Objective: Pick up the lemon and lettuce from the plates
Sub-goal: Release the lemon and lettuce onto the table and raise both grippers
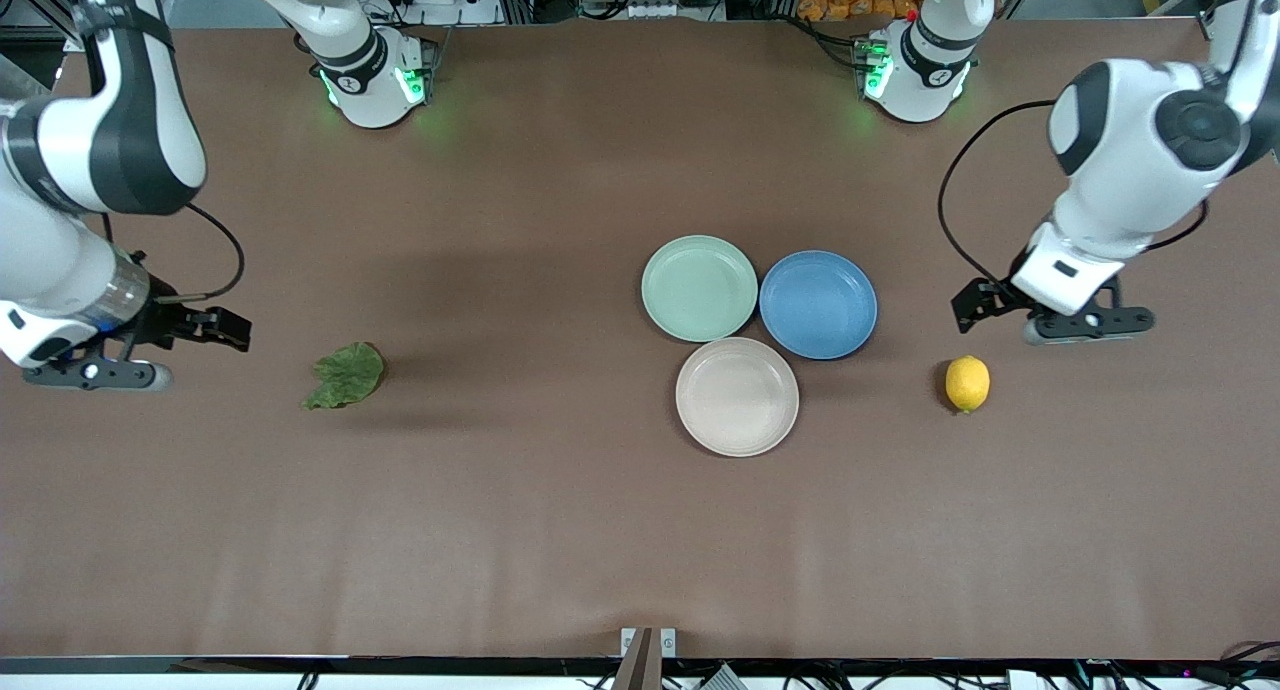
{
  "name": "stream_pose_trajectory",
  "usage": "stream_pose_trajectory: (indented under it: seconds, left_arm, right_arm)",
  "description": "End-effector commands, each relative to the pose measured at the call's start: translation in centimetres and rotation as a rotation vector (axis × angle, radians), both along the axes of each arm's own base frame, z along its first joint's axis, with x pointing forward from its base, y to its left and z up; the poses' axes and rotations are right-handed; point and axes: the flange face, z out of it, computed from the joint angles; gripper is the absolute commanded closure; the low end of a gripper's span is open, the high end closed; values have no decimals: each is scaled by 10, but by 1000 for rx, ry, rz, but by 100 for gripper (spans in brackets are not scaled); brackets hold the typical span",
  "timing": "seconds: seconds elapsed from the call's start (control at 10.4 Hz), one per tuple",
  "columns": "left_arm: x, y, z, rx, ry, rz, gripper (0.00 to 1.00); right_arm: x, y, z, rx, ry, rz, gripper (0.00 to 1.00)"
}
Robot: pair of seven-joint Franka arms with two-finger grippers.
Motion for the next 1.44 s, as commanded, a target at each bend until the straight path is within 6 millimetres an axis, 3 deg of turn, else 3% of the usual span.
stream_pose_trajectory:
  seconds: [0.0,0.29,0.77,0.96,1.06,1.15,1.25,1.34]
  left_arm:
    - [34,17,60,-38,14,50,0]
    - [40,25,129,-55,-10,65,0]
    - [21,34,168,8,63,-95,0]
    - [13,27,167,39,109,-165,0]
    - [5,29,175,54,115,-168,0]
    - [-9,28,197,49,78,-154,0]
    - [-21,26,202,50,80,-137,0]
    - [-21,26,202,46,79,-130,0]
  right_arm:
    - [-13,1,50,18,-24,18,0]
    - [-38,-14,101,9,-73,97,0]
    - [-44,-3,176,89,-167,99,0]
    - [-49,-12,180,80,-151,85,0]
    - [-52,-13,187,80,-145,82,0]
    - [-53,-12,190,80,-132,85,0]
    - [-54,-11,188,82,-117,84,0]
    - [-56,-8,185,82,-91,85,0]
